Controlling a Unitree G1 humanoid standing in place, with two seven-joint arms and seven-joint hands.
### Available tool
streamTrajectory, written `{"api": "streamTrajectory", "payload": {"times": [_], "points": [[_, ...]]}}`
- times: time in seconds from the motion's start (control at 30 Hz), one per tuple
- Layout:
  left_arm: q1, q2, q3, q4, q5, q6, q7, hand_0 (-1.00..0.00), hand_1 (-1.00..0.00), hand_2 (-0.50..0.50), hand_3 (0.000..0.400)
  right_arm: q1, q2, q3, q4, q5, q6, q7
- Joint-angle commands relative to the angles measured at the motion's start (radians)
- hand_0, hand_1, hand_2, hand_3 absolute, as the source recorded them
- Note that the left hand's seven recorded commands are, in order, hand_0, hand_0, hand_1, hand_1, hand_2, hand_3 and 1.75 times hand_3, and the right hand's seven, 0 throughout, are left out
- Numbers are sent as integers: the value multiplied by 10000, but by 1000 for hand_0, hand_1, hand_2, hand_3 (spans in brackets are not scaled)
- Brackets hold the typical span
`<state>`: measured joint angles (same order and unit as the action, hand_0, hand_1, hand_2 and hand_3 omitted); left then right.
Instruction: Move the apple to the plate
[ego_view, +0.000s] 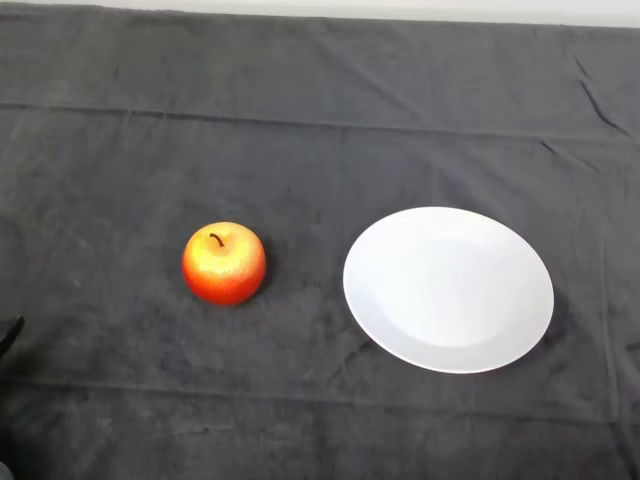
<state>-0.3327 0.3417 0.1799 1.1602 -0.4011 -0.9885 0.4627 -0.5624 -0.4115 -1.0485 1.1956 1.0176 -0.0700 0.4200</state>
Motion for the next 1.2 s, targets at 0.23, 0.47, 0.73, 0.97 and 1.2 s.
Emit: {"api": "streamTrajectory", "payload": {"times": [0.23,0.47,0.73,0.97,1.2], "points": [[-244,-22,-271,454,1049,-361,449,0,0,0,0,52,-187,-158,-49,117,-71,79],[-188,-89,-577,540,1592,-396,703,0,0,0,0,51,-188,-158,-47,117,-71,80],[481,24,-780,-121,1773,-420,419,0,0,0,0,52,-186,-158,-51,116,-71,78],[885,-126,-1328,-1128,2462,-313,897,0,0,0,0,55,-181,-156,-62,115,-69,73],[1324,-142,-1825,-2004,2896,-188,1157,0,0,0,0,59,-174,-153,-80,112,-66,63]]}}
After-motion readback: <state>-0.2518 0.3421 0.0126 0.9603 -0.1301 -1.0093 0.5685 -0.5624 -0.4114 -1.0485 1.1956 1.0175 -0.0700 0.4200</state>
